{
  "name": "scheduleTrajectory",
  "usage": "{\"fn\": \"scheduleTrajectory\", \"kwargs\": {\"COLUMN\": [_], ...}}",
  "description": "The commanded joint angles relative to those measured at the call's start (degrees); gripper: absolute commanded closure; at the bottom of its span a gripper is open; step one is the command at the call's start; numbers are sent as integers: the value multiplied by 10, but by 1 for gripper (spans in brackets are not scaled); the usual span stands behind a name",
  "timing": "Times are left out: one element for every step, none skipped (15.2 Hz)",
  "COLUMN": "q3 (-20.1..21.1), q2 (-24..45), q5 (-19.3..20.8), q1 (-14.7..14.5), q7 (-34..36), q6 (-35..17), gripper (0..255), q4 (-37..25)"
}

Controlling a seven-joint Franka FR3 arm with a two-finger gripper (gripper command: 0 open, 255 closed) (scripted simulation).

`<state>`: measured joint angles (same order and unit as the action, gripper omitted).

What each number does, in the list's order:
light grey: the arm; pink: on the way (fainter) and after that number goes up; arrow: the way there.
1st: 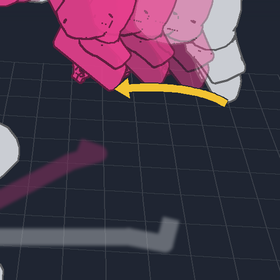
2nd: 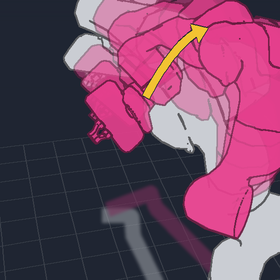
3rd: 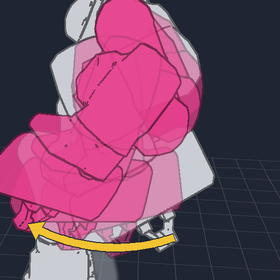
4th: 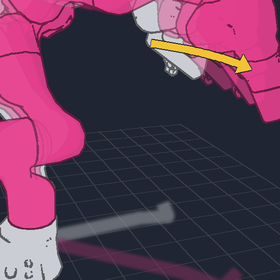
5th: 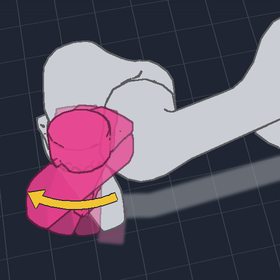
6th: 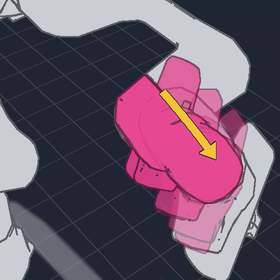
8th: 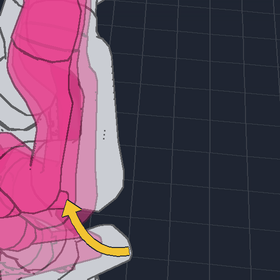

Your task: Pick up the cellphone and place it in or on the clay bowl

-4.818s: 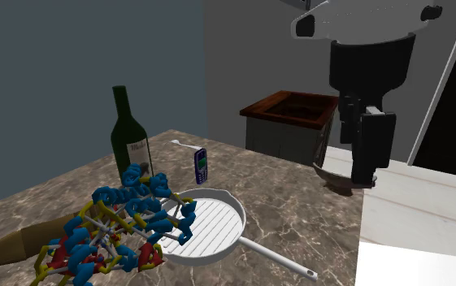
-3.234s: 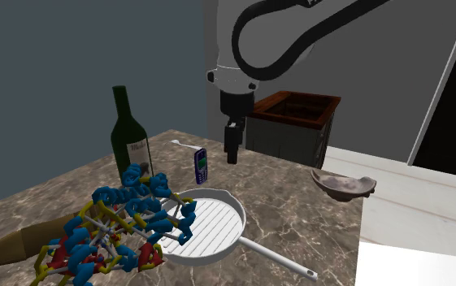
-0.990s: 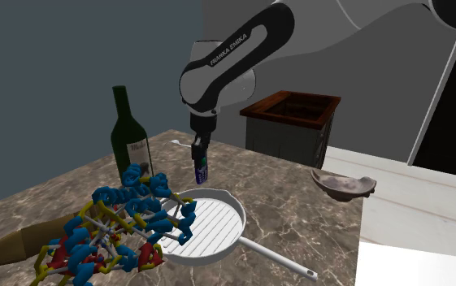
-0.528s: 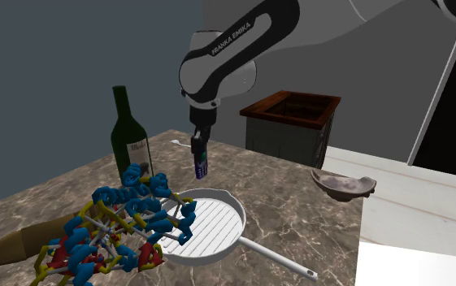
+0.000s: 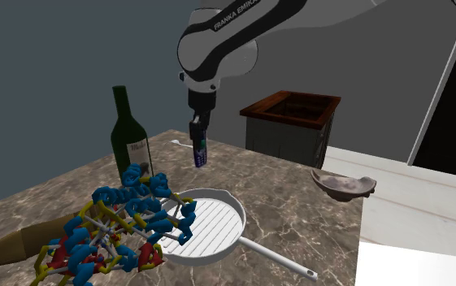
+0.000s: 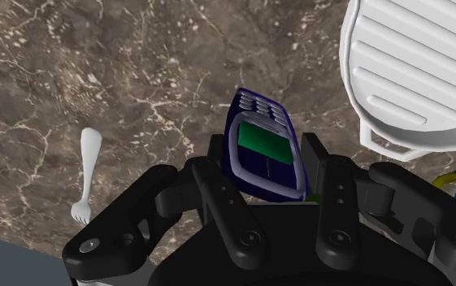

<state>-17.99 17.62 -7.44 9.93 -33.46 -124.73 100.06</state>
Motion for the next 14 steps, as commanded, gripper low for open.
{"fn": "scheduleTrajectory", "kwargs": {"q3": [-1,-2,-2,-2,-3,-3,-3,-4,-4,-4,-4,-5,-5,-5], "q2": [-6,-8,-10,-12,-14,-16,-18,-19,-21,-22,-23,-24,-25,-26], "q5": [3,4,5,6,7,8,9,10,10,11,12,12,13,14], "q1": [0,0,-1,-1,-1,-1,-1,-1,-1,-1,-1,-1,-1,-1], "q7": [1,2,3,4,5,5,6,7,7,8,8,9,10,10], "q6": [14,20,27,34,41,48,55,62,70,77,84,91,99,106], "gripper": [255,255,255,255,255,255,255,255,255,255,255,255,255,255], "q4": [-8,-13,-17,-22,-28,-33,-38,-44,-50,-56,-62,-68,-74,-81]}}
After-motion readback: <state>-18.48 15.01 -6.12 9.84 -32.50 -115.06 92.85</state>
